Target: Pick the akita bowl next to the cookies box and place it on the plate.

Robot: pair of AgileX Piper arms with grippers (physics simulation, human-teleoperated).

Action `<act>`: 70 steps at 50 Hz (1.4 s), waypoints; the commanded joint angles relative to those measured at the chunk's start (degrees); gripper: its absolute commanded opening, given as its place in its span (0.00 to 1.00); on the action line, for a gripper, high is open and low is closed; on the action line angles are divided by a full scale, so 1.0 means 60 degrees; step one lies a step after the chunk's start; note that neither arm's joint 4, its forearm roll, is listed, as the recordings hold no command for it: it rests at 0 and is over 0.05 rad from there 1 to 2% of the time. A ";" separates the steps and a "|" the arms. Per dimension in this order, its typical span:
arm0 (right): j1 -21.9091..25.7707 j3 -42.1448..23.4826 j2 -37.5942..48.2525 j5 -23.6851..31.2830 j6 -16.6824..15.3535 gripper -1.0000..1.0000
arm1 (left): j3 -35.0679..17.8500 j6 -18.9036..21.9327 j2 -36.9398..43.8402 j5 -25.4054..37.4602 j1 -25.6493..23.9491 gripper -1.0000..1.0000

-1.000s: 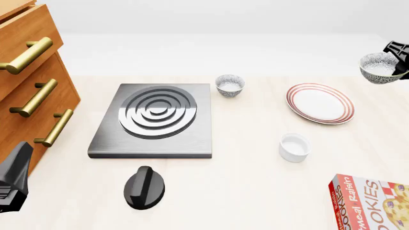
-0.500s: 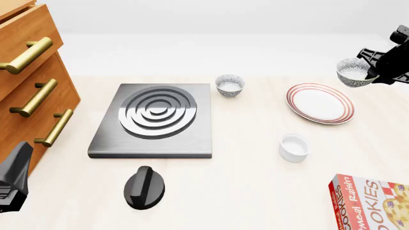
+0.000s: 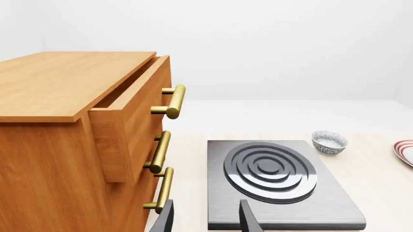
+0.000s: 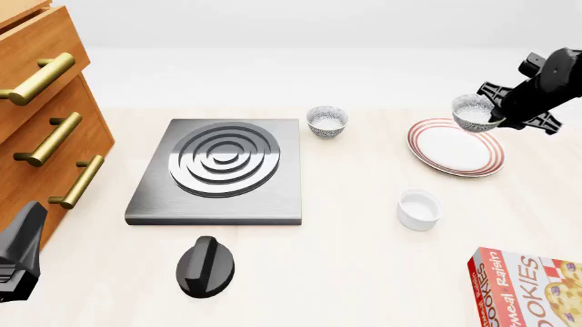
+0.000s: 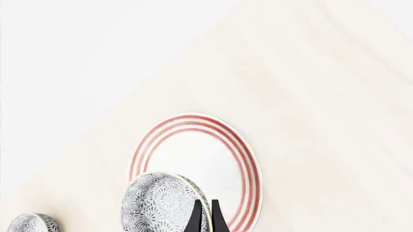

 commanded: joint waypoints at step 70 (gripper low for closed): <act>0.0112 -0.0460 0.1912 -0.0938 0.0018 0.00 | 0.0000 0.0000 0.0000 0.0000 0.0000 1.00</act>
